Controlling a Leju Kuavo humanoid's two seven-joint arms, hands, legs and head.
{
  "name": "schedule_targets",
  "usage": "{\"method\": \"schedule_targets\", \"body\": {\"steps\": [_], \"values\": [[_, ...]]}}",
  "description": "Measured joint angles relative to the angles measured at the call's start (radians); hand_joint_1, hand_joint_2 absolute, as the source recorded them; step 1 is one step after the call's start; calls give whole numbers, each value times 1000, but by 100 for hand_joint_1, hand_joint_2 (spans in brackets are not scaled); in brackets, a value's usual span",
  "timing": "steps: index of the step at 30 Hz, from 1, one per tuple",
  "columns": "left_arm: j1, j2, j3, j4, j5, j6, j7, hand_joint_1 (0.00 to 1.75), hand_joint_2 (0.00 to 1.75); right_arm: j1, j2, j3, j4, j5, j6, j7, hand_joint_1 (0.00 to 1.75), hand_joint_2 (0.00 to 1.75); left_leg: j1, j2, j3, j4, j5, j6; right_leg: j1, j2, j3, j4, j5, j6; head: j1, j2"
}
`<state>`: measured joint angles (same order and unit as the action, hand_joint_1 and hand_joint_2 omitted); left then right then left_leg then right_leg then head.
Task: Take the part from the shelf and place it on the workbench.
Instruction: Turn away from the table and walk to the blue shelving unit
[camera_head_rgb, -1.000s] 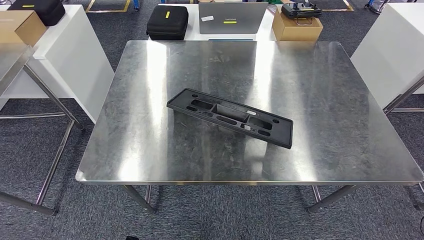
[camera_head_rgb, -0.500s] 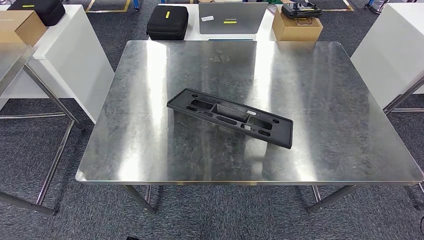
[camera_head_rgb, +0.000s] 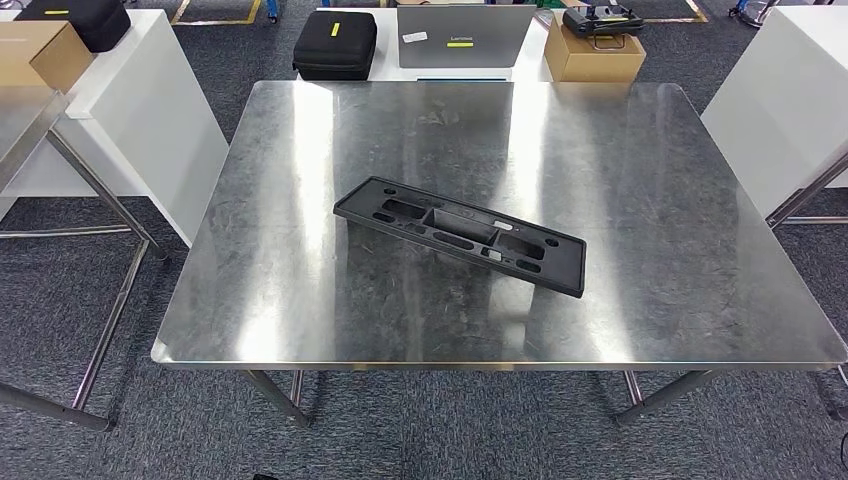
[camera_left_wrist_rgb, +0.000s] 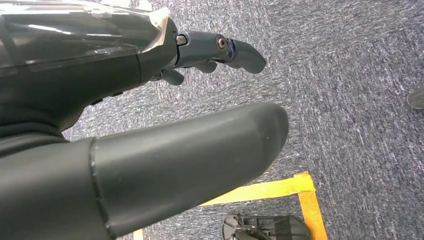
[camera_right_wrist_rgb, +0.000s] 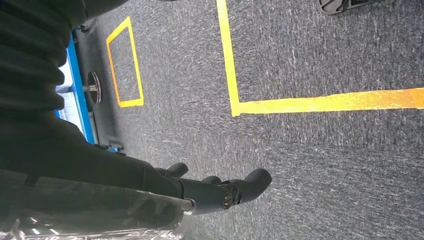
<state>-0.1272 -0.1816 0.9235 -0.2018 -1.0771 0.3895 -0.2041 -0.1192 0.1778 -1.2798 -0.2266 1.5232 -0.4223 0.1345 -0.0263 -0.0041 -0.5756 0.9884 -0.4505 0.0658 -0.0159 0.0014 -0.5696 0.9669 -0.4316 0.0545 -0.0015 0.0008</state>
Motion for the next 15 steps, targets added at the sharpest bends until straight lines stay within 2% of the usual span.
{"method": "schedule_targets", "body": {"steps": [9, 10, 13, 14, 15], "values": [[0, 0, 0, 0, 0, 0, -1, 0, 0, 0, 0, 2, 0, 0, 0, 0, 0, 175, 0, 0, 0, 0, 0, 0, 0, 0, 0, 0, 0, 0, 0, 0], [0, 0, 0, 0, 0, 0, -1, 0, 0, 0, 0, 2, 0, 0, 0, 0, 0, 175, -1, 0, -1, 1, -1, 1, -2, 0, 1, -2, 1, 1, 0, 0], [1, 0, 0, 0, 2, 0, -3, 0, 0, 0, 0, 2, 1, 0, 0, 0, 0, 175, 2, 1, 5, -8, 5, 14, -11, -1, 6, -8, 3, 10, -3, 0], [1, 0, 0, 0, 3, 0, -3, 0, 0, 0, 1, 2, 1, 0, 0, 0, 0, 175, 7, 2, 9, -16, 11, 20, -11, -2, 1, 8, -10, 8, -3, 0], [0, -1, 0, 0, 3, 0, -4, 0, 0, 1, 0, 2, 1, 0, 0, 0, 0, 175, 11, 4, 12, -22, 18, 22, -8, -1, -14, 46, -36, 1, -1, 0]]}}
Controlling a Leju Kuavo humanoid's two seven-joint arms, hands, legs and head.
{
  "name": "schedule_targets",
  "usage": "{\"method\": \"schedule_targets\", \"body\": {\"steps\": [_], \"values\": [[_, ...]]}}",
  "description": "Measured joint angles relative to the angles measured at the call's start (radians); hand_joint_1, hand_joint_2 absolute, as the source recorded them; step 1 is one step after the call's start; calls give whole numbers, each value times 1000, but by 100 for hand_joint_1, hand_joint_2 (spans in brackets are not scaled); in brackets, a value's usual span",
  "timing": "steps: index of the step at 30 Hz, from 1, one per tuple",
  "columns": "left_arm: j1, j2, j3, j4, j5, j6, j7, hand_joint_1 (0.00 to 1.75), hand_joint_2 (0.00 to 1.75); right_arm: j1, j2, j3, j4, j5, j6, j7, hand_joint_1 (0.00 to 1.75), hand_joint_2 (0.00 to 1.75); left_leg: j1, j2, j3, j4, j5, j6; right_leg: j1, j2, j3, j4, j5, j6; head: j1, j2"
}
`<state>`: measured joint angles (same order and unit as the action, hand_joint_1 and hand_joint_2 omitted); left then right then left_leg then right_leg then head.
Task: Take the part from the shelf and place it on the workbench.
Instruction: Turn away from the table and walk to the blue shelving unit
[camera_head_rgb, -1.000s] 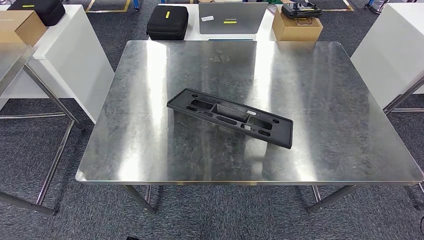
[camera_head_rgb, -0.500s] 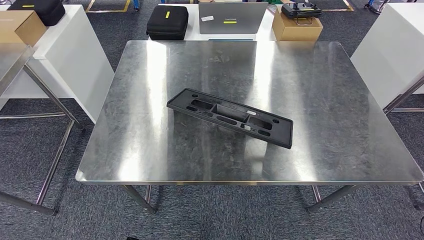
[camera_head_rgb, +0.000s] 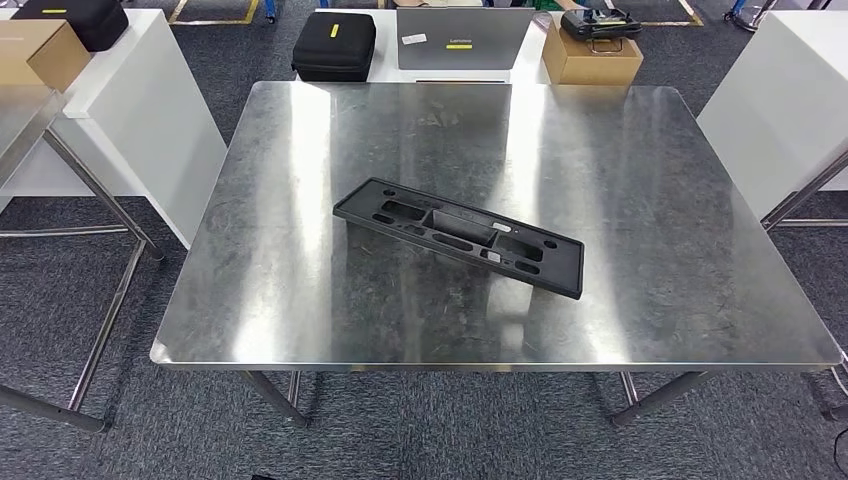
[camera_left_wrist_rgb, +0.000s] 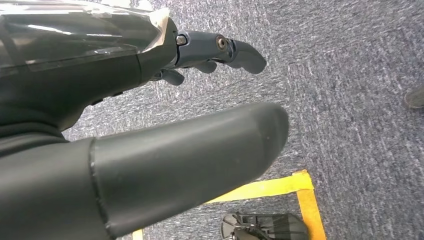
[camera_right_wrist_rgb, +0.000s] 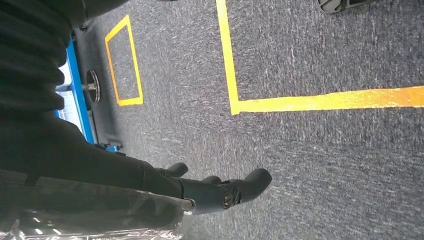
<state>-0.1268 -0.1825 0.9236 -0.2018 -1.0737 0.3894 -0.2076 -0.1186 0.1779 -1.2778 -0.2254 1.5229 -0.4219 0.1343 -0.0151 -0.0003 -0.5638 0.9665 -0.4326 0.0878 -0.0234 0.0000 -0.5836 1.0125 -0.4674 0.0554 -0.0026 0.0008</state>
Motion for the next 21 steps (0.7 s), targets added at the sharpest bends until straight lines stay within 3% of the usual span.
{"method": "schedule_targets", "body": {"steps": [2, 4, 5, 6, 8, 10, 13, 14, 16, 18, 19, 20, 21], "values": [[1, -1, 0, 0, 1, 0, -1, 0, 0, 1, -1, 0, 0, 0, 0, 0, 0, 175, 2, 2, -4, -2, 6, 4, 0, 0, -55, 136, -76, -17, 4, 0], [2, -1, 1, 0, 2, 0, -1, 0, 0, 3, -1, 0, 0, 0, 0, 0, 0, 175, 1, 3, -12, -1, 10, 2, 0, 0, -92, 241, -121, -18, 5, 0], [3, -1, 1, 0, 2, 0, -1, 0, 0, 4, -2, 0, 0, 0, 0, 0, 0, 175, 2, 2, -15, 2, 11, 0, -1, 0, -81, 237, -119, -12, 5, 0], [3, -1, 1, 0, 2, 0, -1, 0, 0, 4, -3, 0, 0, -1, 0, 0, 0, 175, 3, 2, -20, 6, 13, -4, -3, 0, -49, 190, -103, -2, 5, 0], [3, -1, 2, 0, 2, 0, -1, 0, 0, 2, -3, 0, 1, -1, 1, -1, 0, 175, 4, 1, -31, 22, 12, -14, -6, 0, 35, 49, -63, 12, 7, 0], [3, 0, 3, 0, 1, 0, -1, 0, 0, -1, -2, 0, 2, -1, 2, -2, 0, 175, 2, 1, -40, 40, 7, -28, -4, 1, 69, -19, -42, 3, 6, 0], [4, 2, 4, 0, 1, 0, -1, 0, 0, -1, 0, 1, 3, 0, 2, -3, 0, 175, 7, -1, -44, 47, 7, -44, -1, 1, 61, -15, -29, -27, 2, 0], [5, 2, 4, 0, 1, 0, -1, 0, 0, -1, 0, 1, 3, 0, 2, -3, 0, 175, 10, -1, -50, 59, -8, -50, -2, 0, 59, -16, -23, -37, 1, 0], [6, 3, 4, 0, 1, 0, -1, 0, 0, -1, 0, 1, 4, -1, 2, -3, 0, 175, 17, -2, -78, 137, -81, -64, -4, -2, 49, -17, -9, -53, -2, 0], [6, 3, 4, 0, 1, 0, -1, 0, 0, 0, 0, 1, 4, -1, 2, -3, 0, 175, 21, -2, -120, 267, -169, -73, -1, -2, 31, -15, 4, -59, -5, 0], [6, 3, 4, 0, 1, 0, -1, 0, 0, 1, 0, 1, 4, -1, 2, -3, 0, 175, 22, -2, -129, 311, -192, -74, 1, -3, 22, -15, 11, -59, -5, 0], [7, 3, 4, 0, 0, 0, -1, 0, 0, 2, 0, 1, 4, -1, 2, -3, 0, 175, 23, -2, -119, 321, -196, -73, 3, -3, 13, -15, 17, -59, -5, 0], [6, 3, 4, 0, 0, 0, -1, 0, 0, 2, 0, 1, 4, -1, 2, -3, 0, 175, 22, -2, -86, 285, -181, -68, 6, -3, 6, -15, 23, -59, -5, 0]]}}
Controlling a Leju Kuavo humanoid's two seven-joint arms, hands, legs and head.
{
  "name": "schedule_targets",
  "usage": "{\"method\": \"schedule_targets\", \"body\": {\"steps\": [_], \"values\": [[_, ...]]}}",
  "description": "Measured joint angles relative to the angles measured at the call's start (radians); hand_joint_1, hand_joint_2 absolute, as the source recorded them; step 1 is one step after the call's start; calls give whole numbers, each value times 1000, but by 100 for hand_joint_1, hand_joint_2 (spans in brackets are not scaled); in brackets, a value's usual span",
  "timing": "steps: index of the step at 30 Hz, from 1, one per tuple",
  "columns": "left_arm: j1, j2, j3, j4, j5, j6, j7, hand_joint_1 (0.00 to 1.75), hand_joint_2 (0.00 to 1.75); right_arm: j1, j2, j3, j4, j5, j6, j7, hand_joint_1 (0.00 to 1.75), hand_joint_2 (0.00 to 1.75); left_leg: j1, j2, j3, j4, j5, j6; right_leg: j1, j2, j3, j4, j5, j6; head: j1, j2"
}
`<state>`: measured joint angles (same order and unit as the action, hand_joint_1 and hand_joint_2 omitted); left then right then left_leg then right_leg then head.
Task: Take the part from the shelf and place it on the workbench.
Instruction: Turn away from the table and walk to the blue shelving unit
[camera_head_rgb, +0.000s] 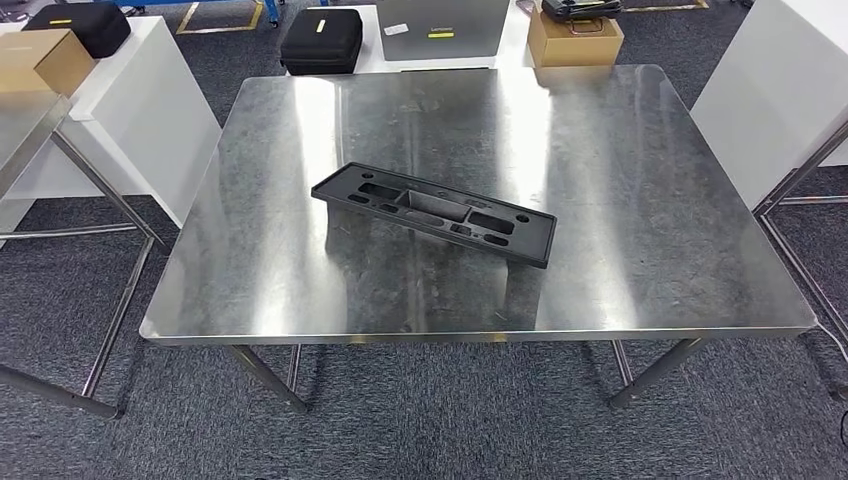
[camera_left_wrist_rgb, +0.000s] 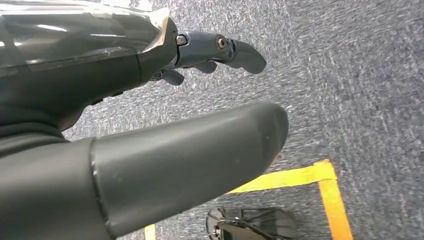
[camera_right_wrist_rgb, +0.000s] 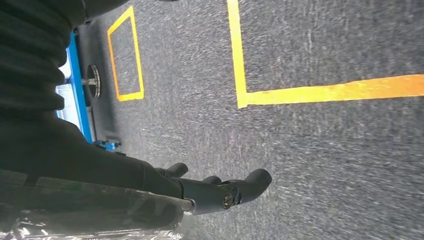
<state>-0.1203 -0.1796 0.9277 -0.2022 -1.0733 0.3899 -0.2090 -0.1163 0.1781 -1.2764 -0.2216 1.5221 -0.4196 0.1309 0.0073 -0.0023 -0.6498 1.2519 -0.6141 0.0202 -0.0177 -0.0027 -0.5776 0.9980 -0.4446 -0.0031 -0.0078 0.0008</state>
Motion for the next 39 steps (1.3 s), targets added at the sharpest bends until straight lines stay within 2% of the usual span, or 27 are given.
{"method": "schedule_targets", "body": {"steps": [3, 4, 5, 8, 9, 10, 12, 13, 14, 15, 17, 19, 20, 21, 22, 24, 26, 27, 28, 29, 30, 31, 33, 34, 35, 37, 39], "values": [[-5, 4, 0, -1, -1, 1, 0, 0, 0, -1, 3, 1, 1, 0, 0, -1, 0, 175, -10, 1, 149, -217, 63, 32, 6, 1, -10, -2, 17, 5, 2, 0], [-6, 5, 0, -2, -1, 1, -1, 0, 0, -2, 5, 1, 2, 0, 0, -1, 0, 175, -16, 1, 174, -257, 73, 42, 5, 0, -11, -3, 22, 9, 2, 0], [-8, 7, 0, -2, -1, 2, -1, 0, 0, -3, 7, 1, 2, 0, 0, -2, 0, 175, -21, 2, 180, -271, 76, 49, 2, -1, -11, -5, 27, 15, 1, 0], [-9, 6, 0, -2, -1, 3, -2, 0, 0, -4, 9, 3, 4, 0, 0, -3, 0, 175, -22, 5, 171, -292, 112, 62, 3, -1, -16, -9, 35, 32, -4, 0], [-9, 5, 0, -2, -1, 3, -2, 0, 0, -3, 9, 4, 4, 0, 0, -3, 0, 175, -19, 7, 165, -304, 128, 66, 5, -1, -25, 7, 17, 31, -3, 0], [-9, 4, 0, -2, -1, 4, -2, 0, 0, -3, 8, 5, 4, 0, 0, -3, 0, 175, -16, 8, 156, -314, 143, 68, 6, 0, -40, 44, -18, 26, 0, 0], [-9, 3, 0, -2, -1, 5, -2, 0, 0, -3, 5, 7, 4, 0, 0, -3, 0, 175, -18, 11, 132, -315, 164, 67, 4, 1, -79, 169, -105, 20, 3, 0], [-8, 2, 0, -2, -1, 5, -2, 0, 0, -2, 3, 7, 4, 0, 0, -3, 0, 175, -19, 12, 119, -313, 172, 65, 2, 1, -91, 229, -132, 24, 4, 0], [-8, 1, 0, -2, -1, 5, -2, 0, 0, -2, 2, 8, 4, 0, 0, -3, 0, 175, -19, 13, 106, -310, 180, 63, 1, 1, -90, 265, -141, 33, 4, 0], [-7, 0, 0, -2, -1, 5, -2, 0, 0, -1, 1, 8, 4, 0, 0, -3, 0, 175, -19, 14, 94, -306, 187, 60, -1, 1, -74, 268, -133, 44, 5, 0], [-8, -1, 0, -2, -1, 5, -2, 0, 0, -1, -2, 9, 4, 0, 0, -3, 0, 175, -17, 15, 71, -288, 196, 53, -6, 0, 23, 148, -99, 64, 6, 0], [-8, -1, 0, -2, -1, 5, -2, 0, 0, -4, -4, 11, 4, 0, 0, -3, 0, 175, -20, 14, 51, -263, 202, 43, -4, 5, 116, 13, -90, 61, 6, 0], [-8, -1, 0, -2, -1, 6, -2, 0, 0, -4, -4, 11, 4, 0, 0, -3, 0, 175, -23, 13, 44, -253, 204, 39, -1, 7, 130, -14, -96, 53, 6, 0], [-8, -1, 0, -2, -1, 6, -3, 0, 0, -4, -4, 12, 5, 0, 0, -3, 0, 175, -25, 12, 40, -247, 207, 36, 2, 8, 129, -17, -98, 44, 4, 0], [-7, 0, 1, -2, -1, 6, -3, 0, 0, -3, -4, 12, 5, 0, 0, -3, 0, 175, -24, 10, 38, -243, 210, 32, -3, 7, 121, -15, -95, 37, 2, 0], [-5, 2, 1, -2, -1, 7, -3, 0, 0, -3, -2, 13, 6, 0, 0, -3, 0, 175, -18, 8, 24, -218, 180, 22, -11, 2, 109, -15, -85, 18, -2, 0], [-3, 2, 1, -2, 0, 7, -3, 0, 0, -3, -1, 14, 6, 0, 0, -3, 0, 175, -9, 5, -5, -134, 92, 7, -12, -1, 89, -15, -68, 0, -7, 0], [-2, 2, 1, -2, 0, 7, -3, 0, 0, -3, -1, 14, 6, 0, 0, -3, 0, 175, -5, 5, -22, -71, 44, 1, -10, -2, 79, -14, -59, -4, -8, 0], [-2, 2, 1, -2, 0, 7, -3, 0, 0, -2, -1, 14, 6, 0, 0, -3, 0, 175, -1, 4, -35, -14, 13, -4, -9, -2, 69, -13, -50, -4, -9, 0], [-2, 2, 1, -2, 0, 7, -3, 0, 0, -1, -1, 14, 6, 0, 0, -3, 0, 175, 2, 4, -35, 19, 5, -7, -7, -3, 59, -12, -41, -2, -9, 0], [-1, 2, 1, -2, 0, 7, -3, 0, 0, -1, -1, 14, 6, 0, 0, -3, 0, 175, 4, 4, -23, 22, 15, -7, -7, -2, 52, -12, -34, 0, -10, 0], [-1, 2, 1, -2, 1, 8, -3, 0, 0, 0, -1, 14, 6, 0, 0, -3, 0, 175, 5, 4, 12, -17, 41, -5, -6, -2, 44, -11, -28, 3, -10, 0], [-2, 3, 1, -2, 1, 8, -4, 0, 0, 1, 0, 15, 6, 0, 0, -2, 0, 175, 4, 1, 113, -162, 83, 6, -6, -1, 37, -11, -19, 10, -10, 0], [-2, 3, 1, -2, 1, 8, -4, 0, 0, 1, 1, 15, 6, 0, 0, -2, 0, 175, 2, -1, 153, -224, 94, 11, -5, -2, 35, -12, -14, 16, -9, 0], [-2, 3, 1, -2, 1, 9, -5, 0, 0, 0, 2, 15, 6, 0, 0, -2, 0, 175, -2, -3, 173, -261, 96, 16, -4, -2, 34, -12, -10, 23, -10, 0], [-2, 4, 1, -2, 2, 9, -5, 0, 0, -1, 3, 15, 6, 0, 0, -2, 0, 175, -10, -3, 174, -275, 101, 24, -4, -2, 31, -17, 1, 39, -11, 0], [-2, 3, 2, -2, 3, 9, -5, 0, 0, -1, 3, 15, 6, 0, 0, -1, 0, 175, -10, 2, 169, -291, 120, 37, -2, -2, 18, -2, -8, 47, -10, 0]]}}
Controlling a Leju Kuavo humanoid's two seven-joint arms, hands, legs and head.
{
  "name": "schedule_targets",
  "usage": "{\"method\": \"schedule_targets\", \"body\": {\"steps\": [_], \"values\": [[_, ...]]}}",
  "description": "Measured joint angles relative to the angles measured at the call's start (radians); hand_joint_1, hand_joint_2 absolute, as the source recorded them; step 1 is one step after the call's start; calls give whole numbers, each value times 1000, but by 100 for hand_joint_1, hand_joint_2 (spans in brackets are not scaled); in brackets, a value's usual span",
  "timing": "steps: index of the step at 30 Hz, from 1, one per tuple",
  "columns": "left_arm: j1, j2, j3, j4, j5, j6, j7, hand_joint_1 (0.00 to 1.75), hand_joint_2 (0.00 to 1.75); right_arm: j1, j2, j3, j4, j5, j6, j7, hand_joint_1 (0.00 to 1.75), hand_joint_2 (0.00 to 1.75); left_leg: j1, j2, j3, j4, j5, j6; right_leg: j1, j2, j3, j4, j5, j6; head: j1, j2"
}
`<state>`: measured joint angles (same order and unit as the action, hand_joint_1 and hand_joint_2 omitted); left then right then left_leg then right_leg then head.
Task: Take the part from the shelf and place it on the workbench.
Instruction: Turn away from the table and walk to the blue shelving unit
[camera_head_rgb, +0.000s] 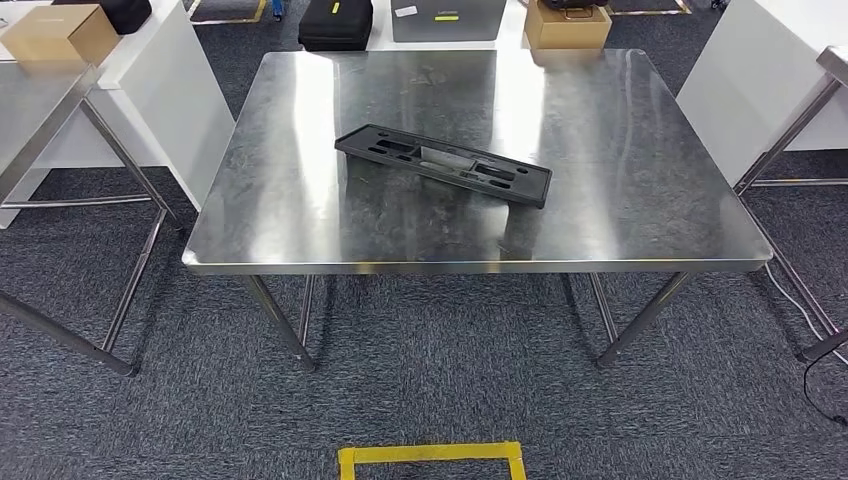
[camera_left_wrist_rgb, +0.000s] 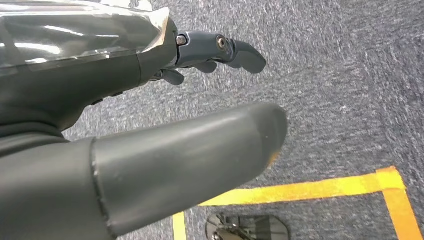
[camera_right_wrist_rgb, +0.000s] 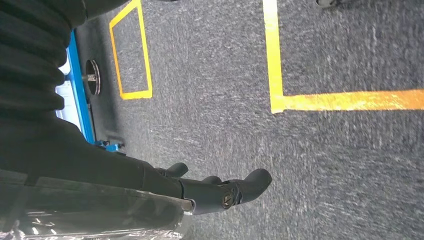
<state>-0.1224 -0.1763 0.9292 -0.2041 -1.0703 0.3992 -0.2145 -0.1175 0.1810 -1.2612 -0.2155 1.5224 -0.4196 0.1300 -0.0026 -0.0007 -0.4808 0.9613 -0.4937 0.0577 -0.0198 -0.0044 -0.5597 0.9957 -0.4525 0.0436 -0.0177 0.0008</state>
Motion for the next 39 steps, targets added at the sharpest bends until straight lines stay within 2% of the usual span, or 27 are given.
{"method": "schedule_targets", "body": {"steps": [2, 4, 5, 6, 7, 8, 9, 10, 11, 13, 15, 16, 17, 19, 20, 21, 25, 26, 28, 30, 31, 32, 34, 35, 36, 37, 39], "values": [[0, -1, 0, 0, 0, 0, 0, 0, 0, 0, -2, 0, 0, 0, 0, 2, 0, 175, 2, 4, -14, -11, 21, 13, 1, 1, -41, 85, -56, -8, 6, 0], [1, -2, 0, 0, 0, 0, -1, 0, 0, 1, -2, 0, 0, 0, 0, 2, 0, 175, -2, 6, -36, -8, 36, 18, 0, 2, -93, 218, -124, -13, 11, 0], [2, -2, 1, 0, 0, 0, -1, 0, 0, 2, -3, 0, 0, 0, 0, 2, 0, 175, -5, 7, -47, -7, 42, 18, 0, 2, -104, 259, -142, -10, 12, 0], [3, -3, 1, 0, 0, 0, -2, 0, 0, 3, -3, 0, 0, 0, 0, 2, 0, 175, -6, 8, -56, -5, 48, 18, 0, 2, -93, 262, -144, -4, 12, 0], [4, -3, 1, 0, 0, -1, -2, 0, 0, 3, -4, 0, 0, 0, 0, 1, 0, 175, -7, 8, -65, 0, 53, 16, 0, 2, -59, 219, -130, 5, 12, 0], [4, -4, 1, 0, 0, -1, -3, 0, 0, 3, -5, 0, 0, 0, 0, -1, 0, 175, -8, 8, -74, 6, 56, 14, 0, 2, -8, 143, -108, 12, 13, 0], [4, -4, 2, 0, 0, -1, -4, 0, 0, 1, -5, 0, 0, -1, 0, -3, 0, 175, -10, 8, -81, 14, 58, 11, 2, 2, 36, 70, -90, 13, 13, 0], [4, -4, 2, 0, 1, -1, -5, 0, 0, 0, -6, 0, 0, -1, 0, -6, 0, 175, -11, 8, -88, 22, 58, 8, 5, 3, 66, 13, -75, 9, 13, 0], [4, -4, 2, 0, 1, 0, -6, 0, 0, -1, -6, 0, 0, -2, 0, -9, 0, 175, -13, 9, -92, 29, 59, 4, 8, 4, 79, -16, -68, 1, 13, 0], [4, -4, 2, 0, 1, 0, -7, 0, 0, -1, -7, 0, 0, -3, 0, -12, 0, 175, -14, 9, -97, 34, 63, -6, 12, 5, 73, -22, -59, -18, 13, 0], [5, -4, 2, 0, 2, 0, -8, 0, 0, -1, -7, 0, 0, -3, 0, -14, 0, 175, -10, 6, -106, 47, 52, -18, 3, 3, 70, -22, -48, -35, 12, 0], [5, -3, 3, 0, 2, 0, -9, 0, 0, -2, -6, 0, 0, -3, 0, -15, 0, 175, -6, 4, -118, 75, 27, -25, -2, 2, 68, -23, -41, -43, 10, 0], [5, -3, 3, 0, 2, -1, -10, 0, 0, -2, -6, 0, 0, -3, 0, -17, 0, 175, -1, 3, -138, 123, -12, -33, -4, 1, 63, -23, -35, -49, 9, 0], [5, -3, 2, 0, 2, -1, -11, 0, 0, -1, -6, 0, 0, -3, 0, -21, 0, 175, 6, 2, -190, 256, -94, -46, -3, 0, 50, -21, -24, -52, 5, 0], [5, -3, 2, 0, 2, -1, -11, 0, 0, 0, -5, 0, 0, -3, 0, -21, 0, 175, 9, 2, -208, 305, -117, -50, -3, 0, 43, -20, -21, -51, 6, 0], [6, -3, 3, 0, 2, -1, -11, 0, 0, 1, -6, 0, 0, -3, 0, -22, 0, 175, 11, 2, -218, 333, -129, -52, -3, 0, 40, -19, -19, -50, 5, 0], [6, -3, 3, 0, 2, -1, -11, 0, 0, 1, -6, 0, 0, -3, 0, -22, 0, 175, 12, 2, -221, 343, -131, -53, -3, 0, 38, -19, -18, -49, 6, 0], [6, -3, 3, 0, 3, -1, -11, 0, 0, 2, -6, 0, 0, -3, 0, -23, 0, 175, 14, 2, -212, 333, -122, -53, -3, 0, 35, -18, -16, -48, 5, 0], [5, -2, 3, 0, 2, -1, -11, 0, 0, 2, -4, 0, 0, -3, -1, -24, 0, 175, 17, 1, -120, 190, -60, -48, -2, 1, 26, -16, -8, -38, 6, 0], [1, -2, 3, 0, -4, -1, -9, 0, 0, 1, -3, 0, 0, -5, -3, -17, 0, 175, 15, 1, -35, 29, 10, -22, 2, 1, 12, -11, 0, -15, 8, 0], [-1, -3, 3, 0, -7, -1, -7, 0, 0, 0, -3, 0, 0, -6, -4, -12, 0, 175, 11, 2, -34, 9, 21, -7, 4, 2, -2, 8, -12, -9, 10, 0], [-3, -3, 3, 0, -10, -1, -6, 0, 0, 1, -3, 0, 0, -7, -5, -8, 0, 175, 10, 4, -39, 1, 32, 5, 5, 2, -24, 51, -39, -10, 13, 0], [-4, -3, 3, 0, -13, -2, -3, 0, 0, 1, -4, -1, 0, -8, -6, -5, 0, 175, 5, 7, -55, 1, 44, 15, 3, 3, -81, 187, -111, -19, 17, 0], [-4, -3, 3, 0, -15, -2, -1, 0, 0, 2, -4, -1, 0, -9, -6, -4, 0, 175, 2, 8, -63, 2, 49, 17, 2, 2, -102, 246, -136, -18, 19, 0], [-4, -4, 3, 0, -17, -3, 1, 0, 0, 3, -5, -1, 0, -9, -7, -4, 0, 175, 0, 8, -70, 4, 53, 17, 2, 2, -104, 269, -144, -12, 19, 0], [-4, -4, 3, 0, -19, -3, 2, 0, 0, 4, -5, -1, 0, -10, -8, -3, 0, 175, -1, 8, -77, 7, 56, 16, 1, 2, -84, 248, -136, -4, 19, 0], [-5, -4, 3, 0, -21, -7, 6, 0, 0, 3, -7, -2, 0, -11, -9, -2, 0, 175, -3, 8, -90, 19, 60, 13, 1, 2, 7, 104, -96, 8, 19, 0]]}}
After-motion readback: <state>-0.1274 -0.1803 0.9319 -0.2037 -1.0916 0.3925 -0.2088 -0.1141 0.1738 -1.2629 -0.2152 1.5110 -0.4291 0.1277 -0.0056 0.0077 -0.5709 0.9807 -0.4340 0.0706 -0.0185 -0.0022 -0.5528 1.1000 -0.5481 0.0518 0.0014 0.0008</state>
